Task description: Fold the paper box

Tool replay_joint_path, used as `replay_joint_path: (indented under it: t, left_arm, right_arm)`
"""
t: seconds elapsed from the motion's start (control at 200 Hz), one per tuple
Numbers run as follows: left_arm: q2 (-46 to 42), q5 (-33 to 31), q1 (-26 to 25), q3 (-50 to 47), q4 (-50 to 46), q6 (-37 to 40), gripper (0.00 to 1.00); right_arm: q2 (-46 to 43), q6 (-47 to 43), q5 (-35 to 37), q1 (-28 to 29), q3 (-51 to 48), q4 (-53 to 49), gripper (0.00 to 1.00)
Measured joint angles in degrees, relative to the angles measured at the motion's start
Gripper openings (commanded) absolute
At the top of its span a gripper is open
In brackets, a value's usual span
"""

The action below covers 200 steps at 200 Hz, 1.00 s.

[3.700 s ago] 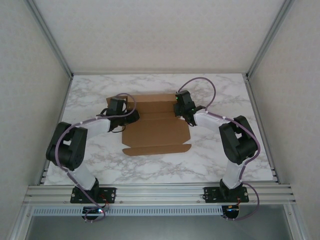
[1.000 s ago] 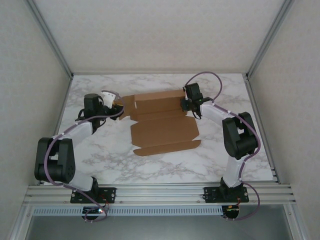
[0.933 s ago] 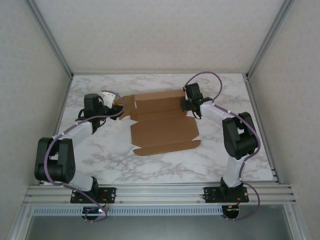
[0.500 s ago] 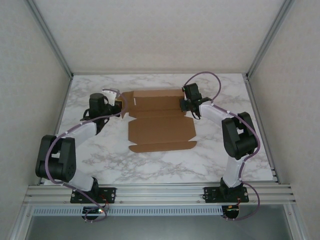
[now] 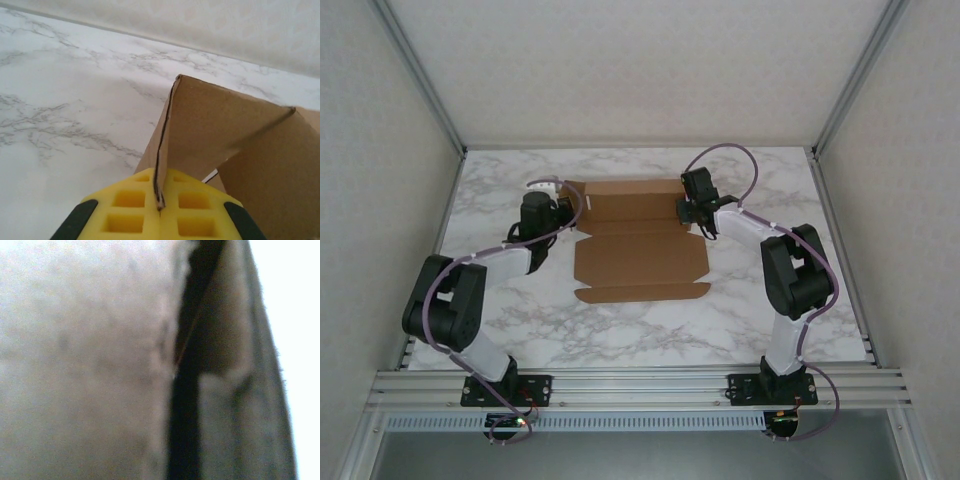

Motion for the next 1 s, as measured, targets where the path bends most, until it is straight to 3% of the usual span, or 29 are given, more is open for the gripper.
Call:
replay_joint_path:
  t: [0.586, 0.681, 0.851, 1.001]
  left_arm:
    - [-2.12, -3.04, -1.46, -1.22, -1.46, -5.75, 0.03]
    - [-4.17, -3.04, -1.68, -2.19, -3.28, -5.75, 0.11]
    - [-7.34, -1.20, -1.73, -2.34, -7.87, -3.43, 0.34]
    - [-10.80, 0.37, -0.33, -2.32, -11.17, -1.16, 0.45]
  right_arm:
    - [0.39, 0.07, 1.09, 0.33, 1.27, -1.88, 0.12]
    - [0.48, 0.20, 1.27, 0.31, 1.36, -2.01, 0.12]
    - [0.50, -0.02, 1.07, 0.31, 1.38, -1.99, 0.14]
    - [0.50, -0.42, 0.74, 0.31, 1.38, -1.88, 0.14]
